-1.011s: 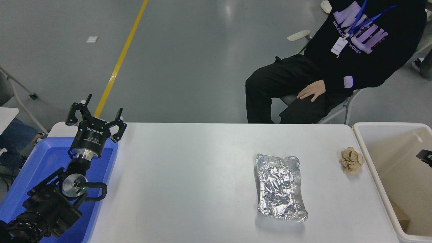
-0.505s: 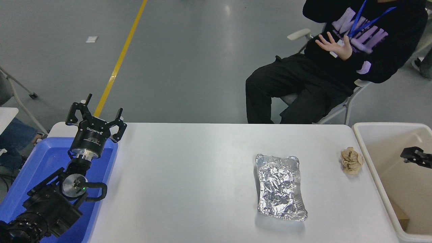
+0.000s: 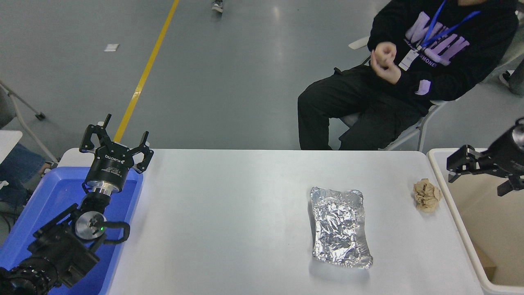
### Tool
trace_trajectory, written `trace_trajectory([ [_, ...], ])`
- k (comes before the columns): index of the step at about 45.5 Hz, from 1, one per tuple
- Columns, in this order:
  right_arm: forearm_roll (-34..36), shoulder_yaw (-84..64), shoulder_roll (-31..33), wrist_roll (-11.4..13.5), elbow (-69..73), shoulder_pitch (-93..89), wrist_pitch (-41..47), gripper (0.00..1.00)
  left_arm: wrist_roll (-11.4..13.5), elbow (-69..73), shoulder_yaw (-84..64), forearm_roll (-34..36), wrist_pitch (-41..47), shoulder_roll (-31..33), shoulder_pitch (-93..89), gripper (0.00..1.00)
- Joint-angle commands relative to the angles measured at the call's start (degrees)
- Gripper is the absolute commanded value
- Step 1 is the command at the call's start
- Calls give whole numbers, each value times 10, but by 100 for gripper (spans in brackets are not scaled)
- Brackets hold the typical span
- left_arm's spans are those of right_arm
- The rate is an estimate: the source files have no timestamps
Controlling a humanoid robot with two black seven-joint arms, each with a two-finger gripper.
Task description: Pick up paper cup place in dustbin
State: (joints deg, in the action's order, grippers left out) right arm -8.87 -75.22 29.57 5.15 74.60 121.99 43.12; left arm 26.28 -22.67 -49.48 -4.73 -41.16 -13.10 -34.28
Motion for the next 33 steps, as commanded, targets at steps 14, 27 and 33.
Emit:
trace_trajectory([
  [14,4,81,-57,0,83,164,19,100,0,0,0,0,0,0,0,98],
  [27,-2,108,-78,1,69,125,19,100,0,0,0,1,-1,0,0,98],
  [33,-4,118,-106,2,52,99,19,100,0,0,0,1,-1,0,0,98],
])
